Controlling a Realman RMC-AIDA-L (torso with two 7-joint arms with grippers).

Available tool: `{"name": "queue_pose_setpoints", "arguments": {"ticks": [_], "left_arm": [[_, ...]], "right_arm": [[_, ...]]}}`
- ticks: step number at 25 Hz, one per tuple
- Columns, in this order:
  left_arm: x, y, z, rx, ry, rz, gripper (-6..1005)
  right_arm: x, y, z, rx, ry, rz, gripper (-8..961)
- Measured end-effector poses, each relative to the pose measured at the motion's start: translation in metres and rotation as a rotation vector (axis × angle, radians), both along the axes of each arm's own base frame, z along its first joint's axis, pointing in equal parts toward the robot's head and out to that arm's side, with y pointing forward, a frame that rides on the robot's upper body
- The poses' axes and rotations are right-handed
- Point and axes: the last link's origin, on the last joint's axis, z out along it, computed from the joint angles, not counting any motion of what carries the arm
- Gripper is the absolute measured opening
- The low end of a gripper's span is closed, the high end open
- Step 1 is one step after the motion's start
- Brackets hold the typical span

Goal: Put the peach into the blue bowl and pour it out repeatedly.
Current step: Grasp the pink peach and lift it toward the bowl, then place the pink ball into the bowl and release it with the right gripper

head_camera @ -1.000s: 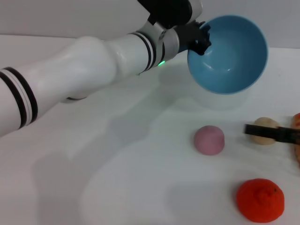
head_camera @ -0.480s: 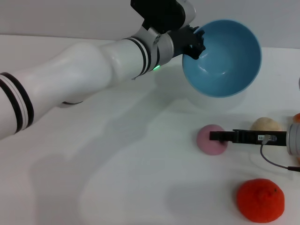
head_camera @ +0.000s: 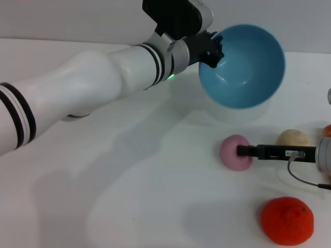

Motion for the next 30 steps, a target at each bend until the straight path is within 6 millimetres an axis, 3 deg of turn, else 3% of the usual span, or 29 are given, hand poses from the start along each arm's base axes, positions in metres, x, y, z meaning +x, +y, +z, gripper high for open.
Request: {"name": "queue_pose_setpoints", "arguments": {"ticks": [2,7,11,18,22,26,30], "left_arm": [[-0.002,0.0,0.0,0.0,0.001,0.005,0],[-0.012,0.004,0.005,-0.002,0.004,0.037,0],[-0.025,0.008,0.009,-0.053,-0.005,0.102,0],[-0.034,0.011,0.002,-0.213,0.035,0.189,-1],[-0.034,0.003,-0.005,-0.302,0.086,0.241,-1],[-0.024,-0.005,-0.01,-0.366,0.111,0.265,-1],[-0.01,-0.01,-0.012,-0.382,0.092,0.237,0]], "right_arm": [[-0.002,0.001,0.002,0.008,0.013,0.015,265],[-0.014,0.002,0.021,0.027,0.103,0.076,49],[-0.03,0.0,0.042,0.003,0.168,0.168,39],[-0.072,0.007,0.101,0.024,0.217,0.342,35],[-0.08,0.016,0.118,0.065,0.171,0.354,35],[-0.068,0.022,0.11,0.069,0.102,0.297,36],[-0.052,0.022,0.084,0.031,0.06,0.22,36]]}}
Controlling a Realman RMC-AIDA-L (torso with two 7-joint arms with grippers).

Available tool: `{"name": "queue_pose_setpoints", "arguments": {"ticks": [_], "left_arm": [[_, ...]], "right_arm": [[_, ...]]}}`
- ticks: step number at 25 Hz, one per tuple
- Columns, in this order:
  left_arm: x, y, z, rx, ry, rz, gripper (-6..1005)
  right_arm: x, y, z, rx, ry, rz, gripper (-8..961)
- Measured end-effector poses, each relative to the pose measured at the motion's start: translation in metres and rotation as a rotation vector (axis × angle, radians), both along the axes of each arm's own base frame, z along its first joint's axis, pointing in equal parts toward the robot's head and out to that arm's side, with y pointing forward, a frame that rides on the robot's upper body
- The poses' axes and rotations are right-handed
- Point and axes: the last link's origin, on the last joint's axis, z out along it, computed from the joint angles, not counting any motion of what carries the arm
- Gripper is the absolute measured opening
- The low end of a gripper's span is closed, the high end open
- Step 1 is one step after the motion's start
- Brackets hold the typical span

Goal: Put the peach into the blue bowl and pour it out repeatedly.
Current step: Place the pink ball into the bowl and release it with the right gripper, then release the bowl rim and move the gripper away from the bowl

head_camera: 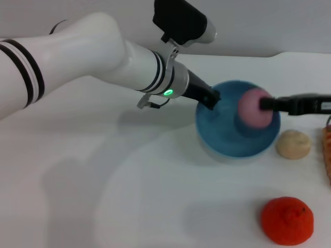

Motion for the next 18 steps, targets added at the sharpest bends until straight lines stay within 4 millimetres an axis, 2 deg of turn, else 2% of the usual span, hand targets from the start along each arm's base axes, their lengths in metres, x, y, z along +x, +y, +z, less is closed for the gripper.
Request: {"name": "queue_pose_setpoints", "arguments": {"ticks": [5,10,13,18], "left_arm": [[0.005,-0.001,-0.001,-0.005,-0.007,-0.011,0],[0.005,-0.001,-0.001,-0.005,-0.008,-0.009,0],[0.002,-0.002,-0.002,-0.009,-0.002,-0.004,-1],[-0.001,-0.01,-0.006,-0.058,0.018,0.007,-1]], "right_arm": [[0.003,0.001,-0.012,0.006,-0.029,0.035,34],[0.003,0.0,-0.011,0.012,-0.022,0.047,228],[0.004,0.0,-0.003,0.049,0.008,0.042,332],[0.011,-0.003,0.017,0.16,0.075,0.022,395]]}}
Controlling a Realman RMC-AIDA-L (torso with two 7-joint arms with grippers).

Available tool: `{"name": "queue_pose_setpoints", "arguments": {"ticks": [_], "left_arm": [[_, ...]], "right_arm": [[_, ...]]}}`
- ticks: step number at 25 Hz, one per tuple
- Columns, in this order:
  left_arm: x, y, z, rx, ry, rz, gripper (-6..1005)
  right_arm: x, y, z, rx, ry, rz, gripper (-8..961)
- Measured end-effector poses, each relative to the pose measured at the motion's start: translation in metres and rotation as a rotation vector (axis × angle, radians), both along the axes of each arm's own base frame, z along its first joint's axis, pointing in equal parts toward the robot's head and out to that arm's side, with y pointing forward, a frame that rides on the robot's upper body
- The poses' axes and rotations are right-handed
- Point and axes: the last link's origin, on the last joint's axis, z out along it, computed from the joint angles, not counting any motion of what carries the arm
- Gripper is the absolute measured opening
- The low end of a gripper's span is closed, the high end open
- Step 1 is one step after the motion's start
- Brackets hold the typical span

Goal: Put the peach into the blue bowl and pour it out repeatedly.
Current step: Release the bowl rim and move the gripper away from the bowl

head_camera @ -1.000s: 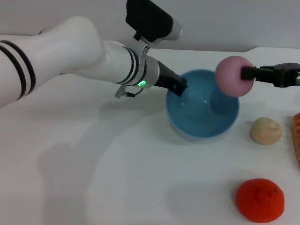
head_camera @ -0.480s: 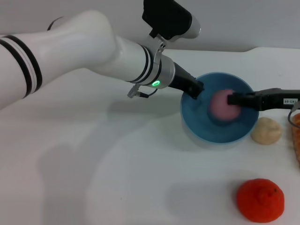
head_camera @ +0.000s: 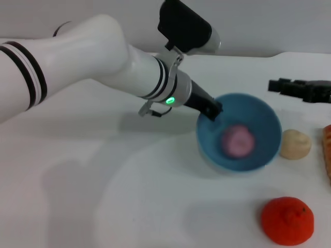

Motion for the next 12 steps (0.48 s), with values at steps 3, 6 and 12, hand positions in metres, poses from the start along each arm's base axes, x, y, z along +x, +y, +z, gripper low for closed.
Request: {"name": "queue_pose_setpoints", "arguments": {"ticks": [3,6,12], "left_arm": [[-0.003,-0.009,-0.008,-0.033,0.035,-0.023,-1],[-0.006,-0.013,-0.012,-0.045,0.055,-0.038,0],[-0.01,-0.016,-0.014,-0.046,0.067,-0.047,0]], "right_arm": [[0.009,-0.003,0.008,0.05,0.023,-0.02,433],[0.014,-0.006,0.007,0.059,0.031,-0.034,456],[0.017,-0.007,0.005,0.067,0.035,-0.043,448]]}}
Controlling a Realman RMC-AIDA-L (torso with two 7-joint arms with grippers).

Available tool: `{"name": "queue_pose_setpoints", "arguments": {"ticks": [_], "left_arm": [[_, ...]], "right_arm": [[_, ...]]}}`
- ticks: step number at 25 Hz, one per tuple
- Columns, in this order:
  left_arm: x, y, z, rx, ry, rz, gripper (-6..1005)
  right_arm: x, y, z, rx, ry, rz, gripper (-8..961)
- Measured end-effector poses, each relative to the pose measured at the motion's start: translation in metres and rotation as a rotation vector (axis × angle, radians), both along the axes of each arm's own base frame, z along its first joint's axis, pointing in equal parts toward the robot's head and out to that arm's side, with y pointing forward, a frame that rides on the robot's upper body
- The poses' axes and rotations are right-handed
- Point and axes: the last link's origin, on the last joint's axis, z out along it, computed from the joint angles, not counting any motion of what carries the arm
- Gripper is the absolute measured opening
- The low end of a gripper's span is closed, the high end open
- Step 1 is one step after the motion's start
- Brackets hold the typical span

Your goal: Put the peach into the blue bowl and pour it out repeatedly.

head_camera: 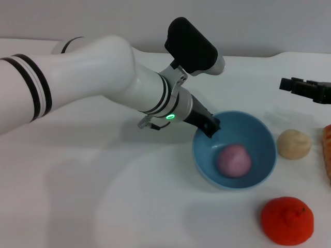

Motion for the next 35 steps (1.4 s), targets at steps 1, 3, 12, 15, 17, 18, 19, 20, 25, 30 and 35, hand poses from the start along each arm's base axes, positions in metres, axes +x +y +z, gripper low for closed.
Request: {"name": "queue_pose_setpoints", "arguments": {"ticks": [1,3,12,15,17,18,19,20,25,30,35], "left_arm": [[-0.001,0.0,0.0,0.001,0.001,0.0,0],[-0.003,-0.002,-0.001,0.0,0.003,-0.001,0],[0.007,0.0,0.008,0.05,-0.109,0.093,92],[0.012,-0.002,0.014,0.072,-0.163,0.084,126],[0.015,-0.001,0.018,0.095,-0.196,0.083,258],[0.017,0.001,0.023,0.119,-0.22,0.082,324],[0.017,0.002,0.027,0.146,-0.242,0.079,371],[0.017,0.005,0.033,0.187,-0.268,0.074,419],[0.003,0.011,0.053,0.463,-0.36,0.017,604],[-0.011,0.0,0.05,0.602,-0.361,-0.041,710],[-0.022,-0.016,0.045,0.727,-0.363,-0.123,798]], "right_arm": [[0.001,0.0,0.0,0.004,-0.001,0.001,448],[0.002,-0.001,-0.001,0.006,-0.002,-0.003,448],[0.017,-0.006,0.003,0.094,0.007,0.006,449],[0.026,-0.01,0.008,0.168,0.037,-0.002,452],[0.035,-0.013,0.013,0.213,0.032,-0.02,454],[0.04,-0.014,0.015,0.24,0.015,-0.028,455],[0.046,-0.016,0.016,0.266,-0.011,-0.025,456],[0.05,-0.018,0.016,0.293,-0.028,-0.018,457],[0.075,-0.04,0.007,0.559,-0.068,0.009,463],[0.097,-0.053,0.0,0.622,-0.137,-0.08,503],[0.108,-0.064,-0.013,0.659,-0.194,-0.122,653]]}}
